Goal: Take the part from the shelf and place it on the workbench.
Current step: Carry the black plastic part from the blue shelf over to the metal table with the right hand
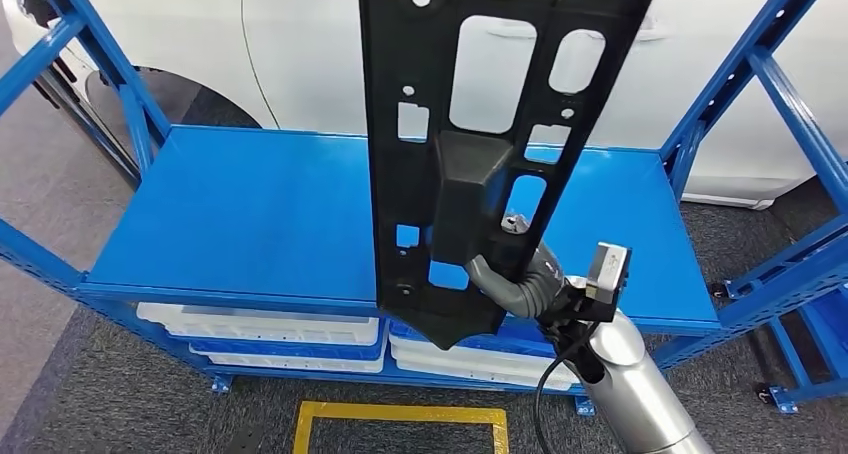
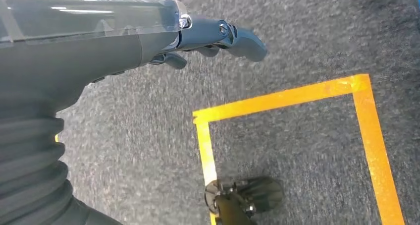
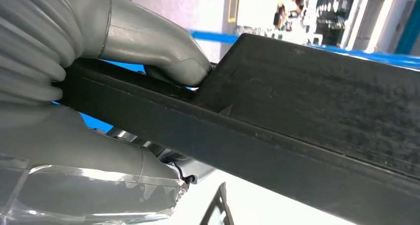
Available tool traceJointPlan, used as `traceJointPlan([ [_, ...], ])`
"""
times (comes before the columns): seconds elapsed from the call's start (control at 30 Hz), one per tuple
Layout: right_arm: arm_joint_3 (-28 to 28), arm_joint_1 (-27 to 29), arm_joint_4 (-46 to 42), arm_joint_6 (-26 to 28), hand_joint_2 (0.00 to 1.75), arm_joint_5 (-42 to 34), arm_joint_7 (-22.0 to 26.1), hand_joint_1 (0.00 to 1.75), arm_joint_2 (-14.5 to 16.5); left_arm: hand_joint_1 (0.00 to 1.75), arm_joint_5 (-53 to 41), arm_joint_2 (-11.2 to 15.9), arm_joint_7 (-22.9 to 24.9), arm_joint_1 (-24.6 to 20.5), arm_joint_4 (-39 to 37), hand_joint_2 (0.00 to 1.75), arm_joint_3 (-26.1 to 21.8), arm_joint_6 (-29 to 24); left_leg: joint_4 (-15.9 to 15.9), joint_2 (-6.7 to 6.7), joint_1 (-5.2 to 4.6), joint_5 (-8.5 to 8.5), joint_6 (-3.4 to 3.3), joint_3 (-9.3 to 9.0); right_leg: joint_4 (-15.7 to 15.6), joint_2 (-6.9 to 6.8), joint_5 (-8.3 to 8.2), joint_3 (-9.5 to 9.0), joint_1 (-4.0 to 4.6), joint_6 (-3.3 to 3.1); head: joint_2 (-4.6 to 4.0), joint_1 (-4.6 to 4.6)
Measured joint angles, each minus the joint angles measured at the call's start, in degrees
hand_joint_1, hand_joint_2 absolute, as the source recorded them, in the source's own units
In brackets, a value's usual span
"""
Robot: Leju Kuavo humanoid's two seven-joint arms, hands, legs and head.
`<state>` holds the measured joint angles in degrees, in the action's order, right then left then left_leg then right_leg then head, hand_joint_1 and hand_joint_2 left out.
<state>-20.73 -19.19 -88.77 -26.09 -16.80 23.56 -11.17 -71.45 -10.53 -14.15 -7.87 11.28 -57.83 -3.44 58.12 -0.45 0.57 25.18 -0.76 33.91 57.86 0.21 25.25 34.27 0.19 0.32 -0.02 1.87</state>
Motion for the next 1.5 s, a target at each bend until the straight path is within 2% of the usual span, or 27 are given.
traceJointPlan([
  [0.07,0.50,1.81,-1.75,-0.34,1.75,1.05,0.36,1.73,-0.30,0.00,0.09,-0.11,0.04,0.14,0.00,1.75,-0.02,0.03,-0.01,0.01,0.06,0.18,0.60,-0.13,-0.40,-0.01,-0.17,-0.17,-0.08,-0.46,0.00,0.01],
  [0.13,0.73,3.63,-3.62,-0.65,1.75,1.85,0.70,1.73,-0.43,0.00,0.16,-0.19,0.07,0.22,0.00,1.75,-0.02,-0.06,2.26,0.06,0.06,1.95,1.14,0.68,-0.99,-0.12,-0.34,-0.62,-0.42,-1.02,0.00,0.01],
  [0.23,0.70,5.83,-5.27,-0.87,1.75,2.26,1.28,1.73,-0.45,0.00,0.27,-0.18,0.11,0.34,0.00,1.75,-0.03,-0.32,12.71,0.12,0.16,7.22,1.62,5.29,-1.09,-0.20,-0.26,-0.89,-0.43,-1.50,0.00,0.01],
  [0.27,0.69,6.46,-5.55,-0.95,1.75,2.29,1.39,1.73,-0.46,0.00,0.31,-0.18,0.15,0.42,0.00,1.75,-0.03,-0.44,15.35,0.12,0.17,7.98,1.68,6.50,-1.00,-0.20,-0.20,-0.90,-0.37,-1.58,0.00,0.01],
  [0.3,0.68,6.98,-5.81,-1.09,1.75,2.29,1.48,1.73,-0.48,0.00,0.34,-0.18,0.17,0.49,0.00,1.75,-0.04,-0.56,16.09,0.12,0.17,7.69,1.69,6.83,-0.90,-0.18,-0.14,-0.90,-0.32,-1.63,0.00,0.01],
  [0.33,0.66,7.33,-6.01,-1.26,1.75,2.29,1.55,1.73,-0.48,0.00,0.35,-0.18,0.20,0.52,0.00,1.75,-0.04,-0.66,14.54,0.12,0.17,6.36,1.62,6.06,-0.79,-0.13,-0.07,-0.92,-0.30,-1.62,0.00,0.01],
  [0.4,0.63,7.66,-6.47,-1.52,1.75,2.29,1.70,1.73,-0.48,0.00,0.35,-0.18,0.20,0.45,0.00,1.75,-0.04,-0.84,7.01,0.12,0.14,2.61,1.26,2.31,-0.51,0.02,0.15,-0.99,-0.27,-1.41,0.01,0.01],
  [0.47,0.60,7.84,-6.94,-1.50,1.75,2.29,1.85,1.73,-0.48,0.00,0.34,-0.18,0.22,0.32,0.00,1.75,-0.04,-1.04,1.33,0.09,0.01,0.90,0.82,-0.45,-0.11,0.15,0.34,-0.82,-0.09,-0.94,0.00,0.01],
  [0.57,0.49,8.57,-7.61,-1.28,1.75,2.42,1.97,1.73,-0.48,0.00,0.34,-0.17,0.27,0.40,0.00,1.75,-0.07,-1.24,0.20,0.01,-0.06,0.74,0.06,-0.79,0.02,0.17,0.34,-0.56,-0.02,-0.03,0.01,0.01],
  [0.63,0.41,9.00,-8.11,-1.20,1.75,2.57,2.18,1.73,-0.48,0.00,0.43,-0.16,0.29,0.38,0.00,1.75,-0.12,-1.31,-0.19,0.04,0.13,0.40,-0.56,-0.87,1.70,0.13,1.68,0.14,-0.16,0.64,0.01,0.00],
  [0.67,0.39,9.15,-8.30,-1.15,1.75,2.67,2.29,1.73,-0.48,0.00,0.46,-0.15,0.29,0.33,0.00,1.75,-0.14,-1.34,-0.34,0.09,0.22,0.29,-0.80,-0.90,4.24,0.10,3.25,1.27,-0.32,0.98,0.01,0.01],
  [0.73,0.33,9.46,-8.45,-1.08,1.75,2.96,2.42,1.73,-0.48,0.00,0.50,-0.16,0.29,0.32,0.00,1.75,-0.15,-1.35,-0.34,0.17,0.17,0.27,-1.00,-0.85,11.84,0.07,6.90,4.74,-0.61,1.58,0.01,0.01],
  [0.77,0.29,9.67,-8.45,-1.04,1.75,3.10,2.43,1.73,-0.47,0.00,0.50,-0.17,0.29,0.37,0.00,1.75,-0.15,-1.35,-0.30,0.19,0.14,0.28,-1.02,-0.83,14.99,0.06,7.90,6.23,-0.75,1.79,0.01,0.01],
  [0.8,0.24,9.85,-8.45,-1.00,1.75,3.20,2.42,1.73,-0.46,0.00,0.50,-0.18,0.29,0.40,0.00,1.75,-0.15,-1.35,-0.23,0.19,0.13,0.31,-1.01,-0.82,16.24,0.05,7.77,6.83,-0.87,1.92,0.01,0.01],
  [0.83,0.19,9.95,-8.46,-0.97,1.75,3.23,2.41,1.73,-0.46,0.00,0.50,-0.18,0.29,0.40,0.00,1.75,-0.16,-1.35,-0.15,0.16,0.14,0.35,-0.99,-0.83,15.24,0.03,6.59,6.35,-0.98,1.96,0.01,0.01],
  [0.9,0.15,9.94,-8.58,-0.91,1.75,3.26,2.42,1.73,-0.47,0.00,0.50,-0.19,0.29,0.34,0.00,1.75,-0.17,-1.35,0.02,0.07,0.14,0.50,-0.81,-0.93,7.60,-0.04,2.67,2.64,-1.05,1.68,0.01,0.01],
  [0.97,0.14,9.84,-8.79,-0.86,1.75,3.24,2.44,1.73,-0.47,0.00,0.50,-0.22,0.29,0.26,0.00,1.75,-0.17,-1.34,0.17,0.05,-0.04,0.61,-0.37,-0.84,1.30,-0.10,0.63,-0.31,-0.75,1.03,0.00,0.01],
  [1.07,0.15,9.79,-8.95,-0.83,1.75,3.19,2.50,1.73,-0.49,0.00,0.50,-0.30,0.29,0.18,0.00,1.75,-0.17,-1.30,0.04,0.09,-0.11,0.55,0.56,-0.75,0.15,0.00,0.55,-0.60,-0.47,0.06,0.00,0.01],
  [1.13,0.16,9.72,-8.96,-0.86,1.75,3.18,2.50,1.73,-0.51,0.00,0.51,-0.35,0.29,0.12,0.00,1.75,-0.17,-1.28,1.24,0.11,-0.01,1.59,1.15,-0.35,-0.30,-0.09,0.26,-0.82,-0.69,-0.65,0.01,0.01],
  [1.17,0.17,9.62,-8.96,-0.93,1.75,3.18,2.50,1.73,-0.52,0.00,0.52,-0.35,0.31,0.08,0.00,1.75,-0.17,-1.27,3.35,0.12,0.02,2.99,1.39,0.52,-0.51,-0.17,0.12,-0.93,-0.81,-0.98,0.00,0.01],
  [1.23,0.17,9.40,-8.93,-1.23,1.75,3.17,2.50,1.73,-0.50,0.00,0.59,-0.35,0.38,0.05,0.00,1.75,-0.17,-1.22,10.51,0.13,0.10,6.77,1.73,3.61,-0.56,-0.27,0.08,-0.96,-0.76,-1.30,0.01,0.01],
  [1.27,0.17,9.31,-8.87,-1.42,1.75,3.17,2.50,1.73,-0.50,0.00,0.64,-0.35,0.40,0.07,0.00,1.75,-0.18,-1.20,13.90,0.13,0.12,8.07,1.84,5.09,-0.53,-0.29,0.09,-0.93,-0.70,-1.34,0.00,0.01],
  [1.3,0.17,9.23,-8.80,-1.58,1.75,3.17,2.50,1.73,-0.50,0.00,0.69,-0.35,0.42,0.09,0.00,1.75,-0.19,-1.18,15.78,0.13,0.12,8.39,1.91,5.89,-0.47,-0.29,0.09,-0.91,-0.65,-1.35,0.00,0.01],
  [1.33,0.16,9.11,-8.72,-1.70,1.75,3.17,2.50,1.73,-0.50,0.00,0.73,-0.35,0.42,0.10,0.00,1.75,-0.21,-1.18,15.52,0.13,0.12,7.62,1.90,5.69,-0.40,-0.28,0.09,-0.89,-0.63,-1.35,0.00,0.01],
  [1.37,0.16,8.98,-8.65,-1.75,1.75,3.17,2.49,1.73,-0.50,0.00,0.79,-0.35,0.41,0.08,0.00,1.75,-0.22,-1.18,13.09,0.14,0.12,5.95,1.83,4.45,-0.31,-0.26,0.12,-0.91,-0.61,-1.31,0.00,0.01],
  [1.43,0.15,8.58,-8.59,-1.78,1.75,3.15,2.49,1.73,-0.50,0.00,0.93,-0.35,0.38,-0.02,0.00,1.75,-0.25,-1.18,5.30,0.14,0.06,2.54,1.50,0.68,0.08,-0.19,0.27,-0.81,-0.47,-1.04,0.00,0.01],
  [1.5,0.13,8.12,-8.57,-1.78,1.75,3.14,2.48,1.73,-0.50,0.00,1.07,-0.36,0.32,-0.13,0.00,1.75,-0.26,-1.16,0.97,0.09,-0.04,1.37,0.93,-1.26,0.43,-0.13,0.27,-0.47,-0.26,-0.49,0.00,0.01],
])
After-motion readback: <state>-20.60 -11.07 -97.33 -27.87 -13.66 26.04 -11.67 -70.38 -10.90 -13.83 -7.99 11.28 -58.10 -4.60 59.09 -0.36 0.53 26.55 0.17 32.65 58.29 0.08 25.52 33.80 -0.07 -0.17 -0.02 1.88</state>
